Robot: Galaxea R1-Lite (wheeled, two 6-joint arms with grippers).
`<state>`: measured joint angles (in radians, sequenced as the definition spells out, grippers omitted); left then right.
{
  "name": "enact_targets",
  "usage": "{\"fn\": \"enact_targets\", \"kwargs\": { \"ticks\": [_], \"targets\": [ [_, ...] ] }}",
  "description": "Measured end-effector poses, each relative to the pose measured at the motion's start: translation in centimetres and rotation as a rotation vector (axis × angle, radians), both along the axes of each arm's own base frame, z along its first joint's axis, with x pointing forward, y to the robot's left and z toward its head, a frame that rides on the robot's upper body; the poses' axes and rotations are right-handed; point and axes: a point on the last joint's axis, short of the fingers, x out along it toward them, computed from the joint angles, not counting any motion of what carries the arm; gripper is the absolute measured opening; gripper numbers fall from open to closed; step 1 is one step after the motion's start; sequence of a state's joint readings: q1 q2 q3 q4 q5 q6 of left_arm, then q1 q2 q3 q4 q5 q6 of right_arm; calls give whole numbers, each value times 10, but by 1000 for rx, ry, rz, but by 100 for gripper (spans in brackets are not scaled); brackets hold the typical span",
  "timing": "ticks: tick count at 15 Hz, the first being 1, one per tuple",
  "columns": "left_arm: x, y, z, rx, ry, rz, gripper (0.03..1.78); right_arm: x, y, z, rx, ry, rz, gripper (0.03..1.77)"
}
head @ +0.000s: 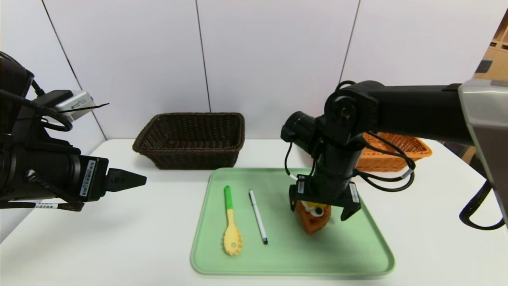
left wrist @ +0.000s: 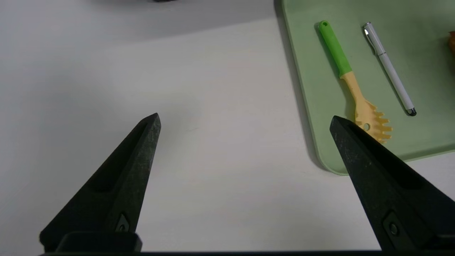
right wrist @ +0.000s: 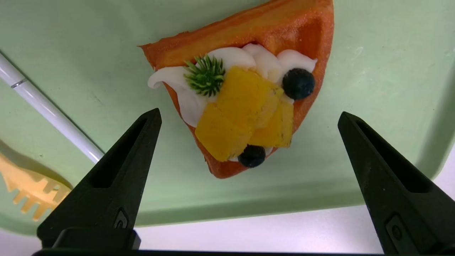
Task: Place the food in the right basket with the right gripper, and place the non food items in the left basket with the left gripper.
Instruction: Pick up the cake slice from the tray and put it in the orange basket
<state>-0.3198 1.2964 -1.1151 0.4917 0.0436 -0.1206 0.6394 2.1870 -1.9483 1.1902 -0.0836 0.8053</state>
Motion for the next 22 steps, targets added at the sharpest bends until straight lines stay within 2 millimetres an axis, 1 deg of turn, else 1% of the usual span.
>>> {"fn": "enact_targets", "kwargs": {
  "ticks": [4,7,20,22],
  "targets": [
    [1,-1,-1,0,3,-4,169,5,2,-9,-13,12,6,171],
    [1,-1,-1,-1,4,-4,169,7,1,-12,-19,16,16,171],
    [-1,0,-1,-2,4,-3,169,8,3,-11,-14,-2,29,171],
    [-2,0,-1,-2,2,-3,169,7,4,-11,-12,-2,32,140]
  ]
}}
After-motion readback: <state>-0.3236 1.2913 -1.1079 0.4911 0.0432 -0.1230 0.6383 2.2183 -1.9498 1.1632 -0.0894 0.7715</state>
